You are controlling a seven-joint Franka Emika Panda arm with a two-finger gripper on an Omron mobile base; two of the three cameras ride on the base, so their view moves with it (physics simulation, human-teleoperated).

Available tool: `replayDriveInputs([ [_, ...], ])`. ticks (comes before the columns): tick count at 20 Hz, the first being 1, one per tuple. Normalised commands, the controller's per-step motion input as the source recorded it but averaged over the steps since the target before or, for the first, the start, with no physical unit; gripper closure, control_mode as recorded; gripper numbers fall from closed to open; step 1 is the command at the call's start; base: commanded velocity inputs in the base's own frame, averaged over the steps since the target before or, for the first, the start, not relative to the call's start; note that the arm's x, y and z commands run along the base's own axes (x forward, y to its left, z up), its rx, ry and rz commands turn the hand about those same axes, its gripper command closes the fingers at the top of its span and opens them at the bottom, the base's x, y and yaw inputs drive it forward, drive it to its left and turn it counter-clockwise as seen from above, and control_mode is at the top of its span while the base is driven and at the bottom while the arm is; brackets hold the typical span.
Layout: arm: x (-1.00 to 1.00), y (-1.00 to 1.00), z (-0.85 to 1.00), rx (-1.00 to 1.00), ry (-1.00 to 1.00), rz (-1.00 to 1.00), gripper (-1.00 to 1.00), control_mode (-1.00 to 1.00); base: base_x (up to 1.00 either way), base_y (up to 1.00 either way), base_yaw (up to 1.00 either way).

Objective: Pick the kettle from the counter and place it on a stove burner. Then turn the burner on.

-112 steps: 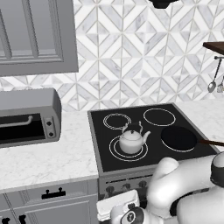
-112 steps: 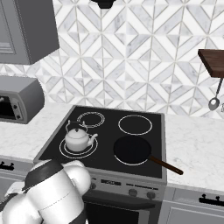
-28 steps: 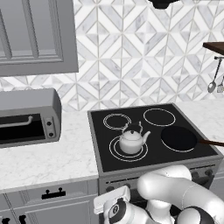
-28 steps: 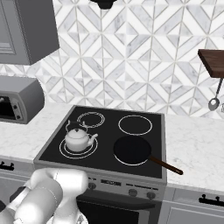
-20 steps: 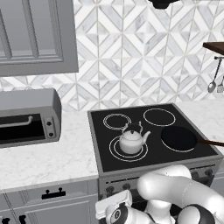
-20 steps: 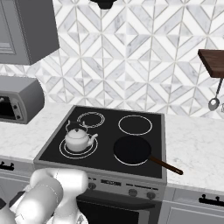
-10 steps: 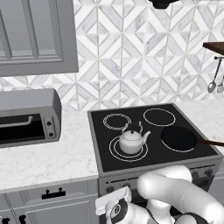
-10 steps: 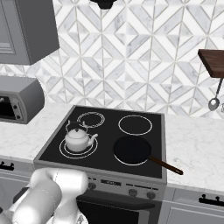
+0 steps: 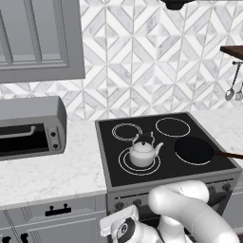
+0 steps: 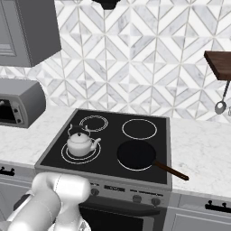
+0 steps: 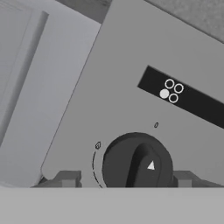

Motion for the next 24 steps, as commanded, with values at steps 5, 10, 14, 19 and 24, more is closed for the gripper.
replayDriveInputs([
  [5, 0.06, 0.0, 0.0, 0.0, 0.0, 0.0, -1.0, -1.0, 0.0, 0.0, 0.0],
  [10, 0.0, 0.0, 0.0, 0.0, 0.0, 0.0, 1.0, -1.0, 0.0, 0.0, 0.0],
  [14, 0.0, 0.0, 0.0, 0.0, 0.0, 0.0, 1.0, -1.0, 0.0, 0.0, 0.0],
  [19, 0.0, 0.0, 0.0, -0.01, 0.01, 0.0, 1.0, -1.0, 0.0, 0.0, 0.0],
  [24, 0.0, 0.31, -0.08, -0.23, 0.18, 0.02, 1.0, -1.0, 0.0, 0.0, 0.0],
])
